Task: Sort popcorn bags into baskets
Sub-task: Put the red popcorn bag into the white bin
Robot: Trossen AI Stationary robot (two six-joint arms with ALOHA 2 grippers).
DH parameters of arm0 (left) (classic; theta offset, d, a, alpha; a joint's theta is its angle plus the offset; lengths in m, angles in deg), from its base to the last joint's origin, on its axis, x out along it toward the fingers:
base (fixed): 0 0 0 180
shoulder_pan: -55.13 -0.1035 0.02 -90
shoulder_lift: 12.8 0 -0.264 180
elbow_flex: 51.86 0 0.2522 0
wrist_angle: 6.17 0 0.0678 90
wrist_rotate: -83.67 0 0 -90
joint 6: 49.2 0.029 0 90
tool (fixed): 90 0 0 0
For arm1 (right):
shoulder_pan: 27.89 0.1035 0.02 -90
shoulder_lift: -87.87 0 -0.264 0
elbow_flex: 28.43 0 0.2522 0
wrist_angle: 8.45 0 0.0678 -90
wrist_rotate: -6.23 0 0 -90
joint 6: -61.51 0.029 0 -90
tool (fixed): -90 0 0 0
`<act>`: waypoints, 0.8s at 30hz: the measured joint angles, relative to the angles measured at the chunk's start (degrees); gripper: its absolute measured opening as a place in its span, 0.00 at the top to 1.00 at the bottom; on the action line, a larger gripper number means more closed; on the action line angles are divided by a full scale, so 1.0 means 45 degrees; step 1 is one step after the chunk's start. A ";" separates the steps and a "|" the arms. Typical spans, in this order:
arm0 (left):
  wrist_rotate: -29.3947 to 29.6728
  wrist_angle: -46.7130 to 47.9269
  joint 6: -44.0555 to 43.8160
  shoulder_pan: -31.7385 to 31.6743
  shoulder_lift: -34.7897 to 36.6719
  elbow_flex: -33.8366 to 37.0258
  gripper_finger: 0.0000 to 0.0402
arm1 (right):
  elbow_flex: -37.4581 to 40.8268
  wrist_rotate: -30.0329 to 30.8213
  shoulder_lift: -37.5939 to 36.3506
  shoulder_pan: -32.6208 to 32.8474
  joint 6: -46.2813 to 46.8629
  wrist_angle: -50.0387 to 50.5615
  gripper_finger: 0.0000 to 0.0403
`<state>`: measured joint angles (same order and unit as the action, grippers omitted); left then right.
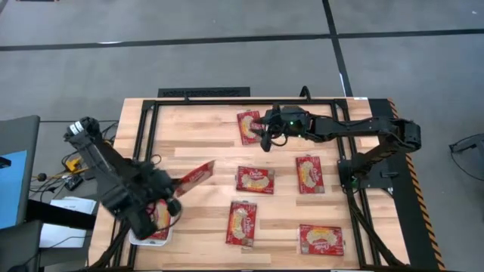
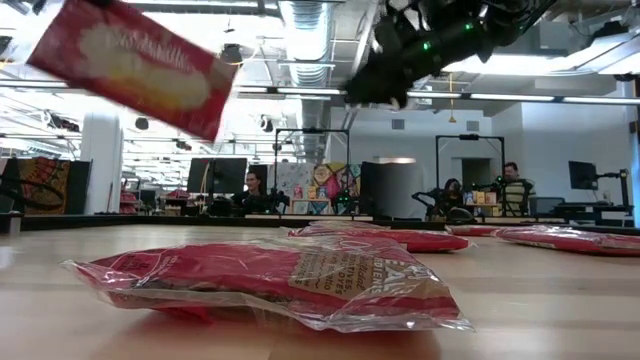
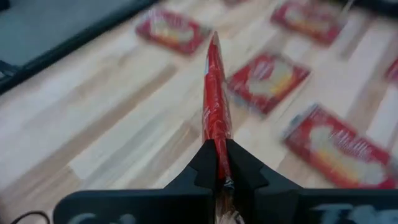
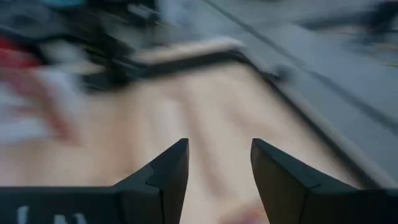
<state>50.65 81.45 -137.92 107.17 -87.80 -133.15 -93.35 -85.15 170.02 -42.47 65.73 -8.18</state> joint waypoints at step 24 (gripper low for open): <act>0.2493 -0.2601 0.4813 0.0890 0.0005 -0.0010 1.00 | -0.2418 -0.4508 0.6236 0.2709 0.2972 -0.9301 0.41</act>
<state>61.87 69.75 -116.26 111.17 -87.78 -133.19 -104.23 -105.44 198.08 -30.29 79.10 -50.03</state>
